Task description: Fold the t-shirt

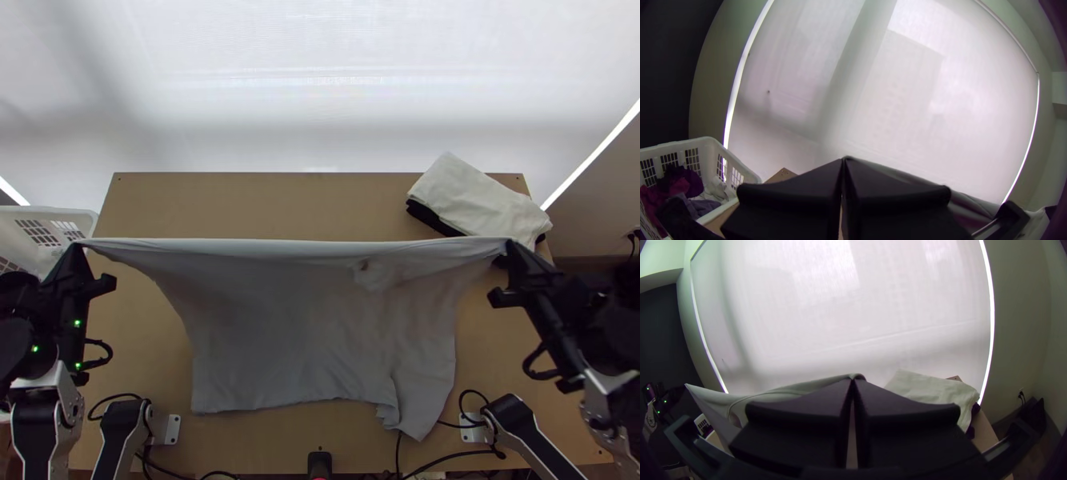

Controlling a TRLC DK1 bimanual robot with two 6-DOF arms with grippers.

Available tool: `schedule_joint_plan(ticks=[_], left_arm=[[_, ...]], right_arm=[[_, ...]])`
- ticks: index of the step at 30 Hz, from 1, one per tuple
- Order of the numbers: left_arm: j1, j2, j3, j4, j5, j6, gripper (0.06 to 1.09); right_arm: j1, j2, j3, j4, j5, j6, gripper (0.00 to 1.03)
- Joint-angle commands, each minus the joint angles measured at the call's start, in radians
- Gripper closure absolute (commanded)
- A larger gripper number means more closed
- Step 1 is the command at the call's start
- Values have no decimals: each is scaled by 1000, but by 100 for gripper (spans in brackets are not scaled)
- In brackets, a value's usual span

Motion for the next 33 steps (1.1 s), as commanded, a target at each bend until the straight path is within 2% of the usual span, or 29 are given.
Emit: schedule_joint_plan(ticks=[1,5,9,16,24,33], left_arm=[[-2,83,-8,51,-16,-29,105],[-7,198,-19,123,-14,-30,105],[-18,330,-19,203,-13,-29,105],[-24,597,74,204,9,-29,105],[-18,811,176,206,36,-52,105],[4,1052,360,127,36,-64,105]], right_arm=[[-8,33,-66,102,31,29,100],[-21,135,-109,203,13,32,100],[-35,281,-84,241,-9,49,100],[-101,560,-18,346,-40,66,100],[-169,893,170,350,-63,75,100],[-169,1099,340,301,-64,78,100]])
